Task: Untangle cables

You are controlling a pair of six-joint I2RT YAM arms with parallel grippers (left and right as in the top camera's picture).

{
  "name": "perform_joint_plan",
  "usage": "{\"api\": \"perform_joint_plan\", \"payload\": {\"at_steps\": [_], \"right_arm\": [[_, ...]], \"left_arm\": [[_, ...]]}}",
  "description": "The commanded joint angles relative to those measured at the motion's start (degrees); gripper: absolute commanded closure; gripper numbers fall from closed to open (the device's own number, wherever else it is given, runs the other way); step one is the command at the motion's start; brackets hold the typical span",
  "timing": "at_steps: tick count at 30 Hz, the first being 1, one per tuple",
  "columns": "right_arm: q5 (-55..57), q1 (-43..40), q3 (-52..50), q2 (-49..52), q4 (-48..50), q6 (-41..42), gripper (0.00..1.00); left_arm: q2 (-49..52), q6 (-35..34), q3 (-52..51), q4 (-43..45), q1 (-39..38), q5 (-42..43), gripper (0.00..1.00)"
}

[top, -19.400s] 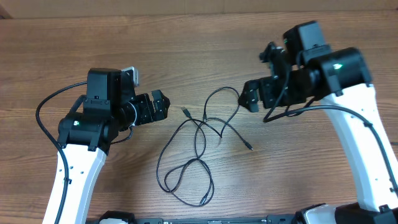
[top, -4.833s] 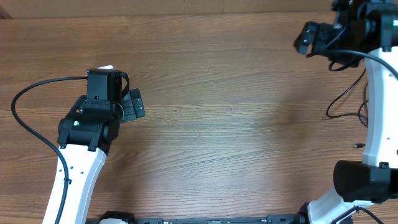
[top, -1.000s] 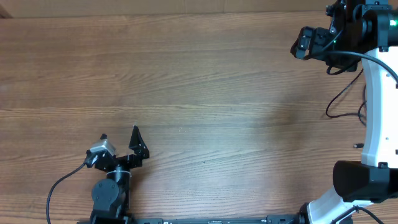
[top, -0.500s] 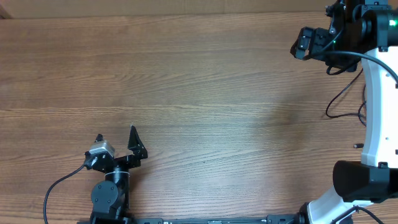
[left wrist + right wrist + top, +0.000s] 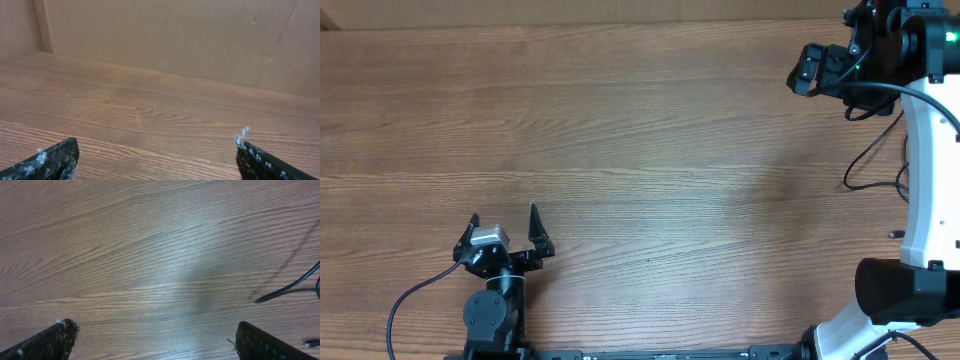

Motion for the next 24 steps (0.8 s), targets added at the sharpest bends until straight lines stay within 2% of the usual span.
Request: {"api": "perform_joint_plan", "payload": {"at_steps": [1, 7, 24], "right_arm": [[0.4, 0.0, 0.6, -1.1, 0.2, -0.5, 0.0], [0.4, 0.0, 0.6, -1.1, 0.2, -0.5, 0.0], [0.4, 0.0, 0.6, -1.1, 0.2, -0.5, 0.0]], "left_arm": [[-0.7, 0.9, -0.2, -0.5, 0.8, 1.7, 0.01], [-0.7, 5.3, -0.1, -0.8, 0.8, 4.8, 0.0], [-0.6, 5.4, -0.1, -0.3, 0.7, 4.3, 0.0]]}}
